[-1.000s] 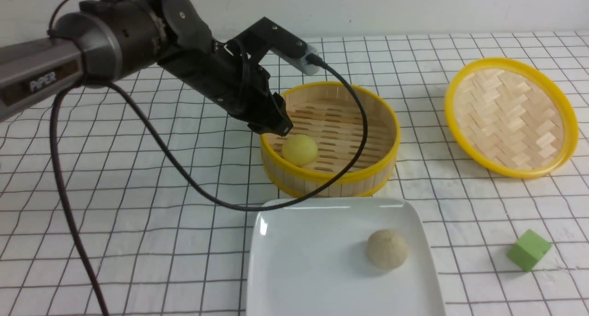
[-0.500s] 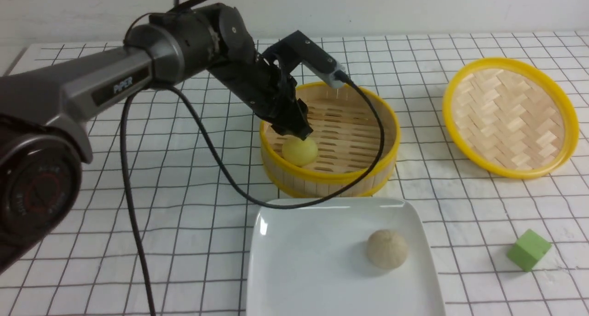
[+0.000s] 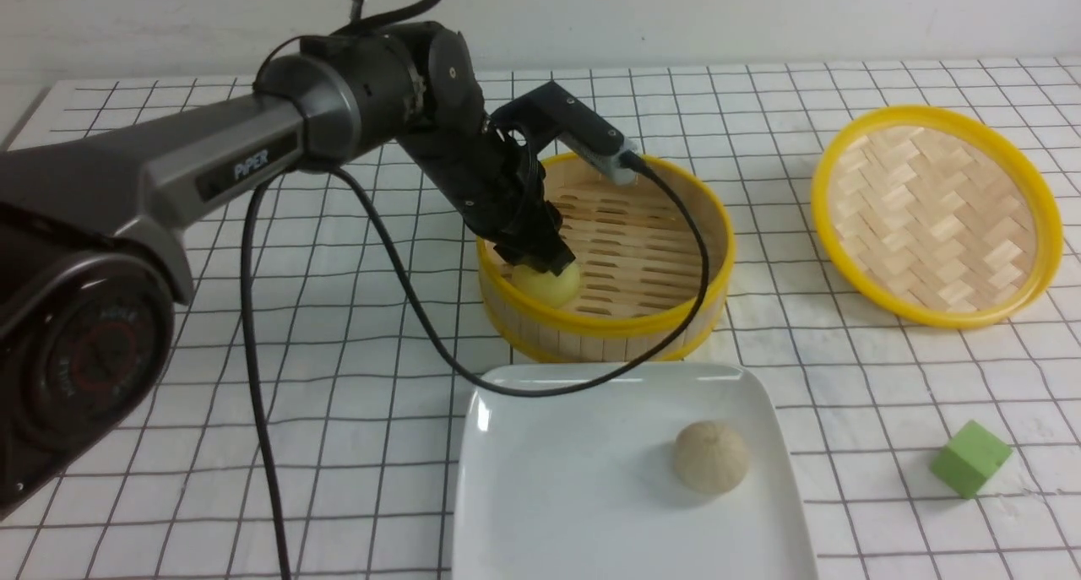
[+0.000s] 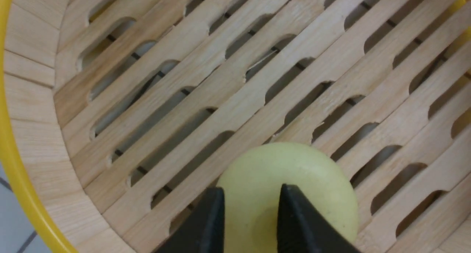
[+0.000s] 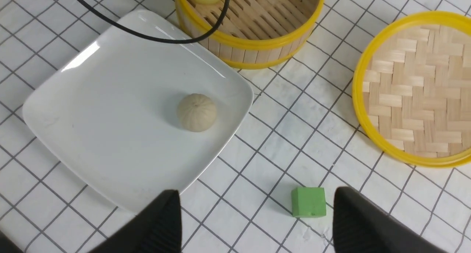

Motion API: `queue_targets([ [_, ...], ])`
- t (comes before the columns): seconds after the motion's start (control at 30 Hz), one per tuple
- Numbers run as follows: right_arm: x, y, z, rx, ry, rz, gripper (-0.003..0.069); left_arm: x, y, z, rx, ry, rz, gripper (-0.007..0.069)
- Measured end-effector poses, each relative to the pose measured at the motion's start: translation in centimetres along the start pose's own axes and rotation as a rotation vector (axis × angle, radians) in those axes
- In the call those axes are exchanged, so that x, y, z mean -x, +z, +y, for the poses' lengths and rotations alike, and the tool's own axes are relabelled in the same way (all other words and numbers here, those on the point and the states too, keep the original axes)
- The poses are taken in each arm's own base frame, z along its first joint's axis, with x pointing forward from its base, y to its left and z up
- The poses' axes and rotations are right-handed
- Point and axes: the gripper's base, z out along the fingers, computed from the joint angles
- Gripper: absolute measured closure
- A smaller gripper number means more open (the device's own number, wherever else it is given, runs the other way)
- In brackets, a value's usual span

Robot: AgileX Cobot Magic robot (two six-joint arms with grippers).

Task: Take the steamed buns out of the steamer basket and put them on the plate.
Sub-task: Use the left arm to grab the steamed stuffed bun that is closest to it

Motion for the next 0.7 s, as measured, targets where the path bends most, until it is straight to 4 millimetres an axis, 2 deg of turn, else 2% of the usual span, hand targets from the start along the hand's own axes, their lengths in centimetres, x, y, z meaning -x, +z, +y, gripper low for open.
queue_targets([
  [0.1,0.0,0.0,0.0,-0.003,-0.001,0.001,0.0123,0.0,0.0,0.0,0.0,0.001,0.001,0.0566],
  [0.2,0.0,0.0,0.0,-0.005,-0.002,0.002,0.0128,0.0,0.0,0.0,0.001,0.002,0.002,0.0621],
  [0.43,0.0,0.0,-0.1,-0.006,-0.002,-0.001,0.0152,0.4,-1.0,0.0,0.006,0.0,-0.02,0.0622],
  [0.53,0.1,0.0,-0.1,-0.009,-0.002,-0.008,0.0155,1.1,-2.7,-0.1,0.016,-0.001,-0.058,0.0622],
  [0.57,0.1,0.0,-0.1,-0.009,-0.002,-0.008,0.0155,1.6,-4.1,-0.2,0.028,0.0,-0.09,0.0622],
  [0.63,0.1,0.0,-0.1,-0.01,-0.003,-0.01,0.0155,2.0,-5.6,-0.2,0.042,0.004,-0.122,0.0622],
  [0.7,0.1,0.0,-0.1,-0.01,-0.003,-0.011,0.0155,2.3,-6.5,-0.3,0.047,0.003,-0.142,0.0622],
])
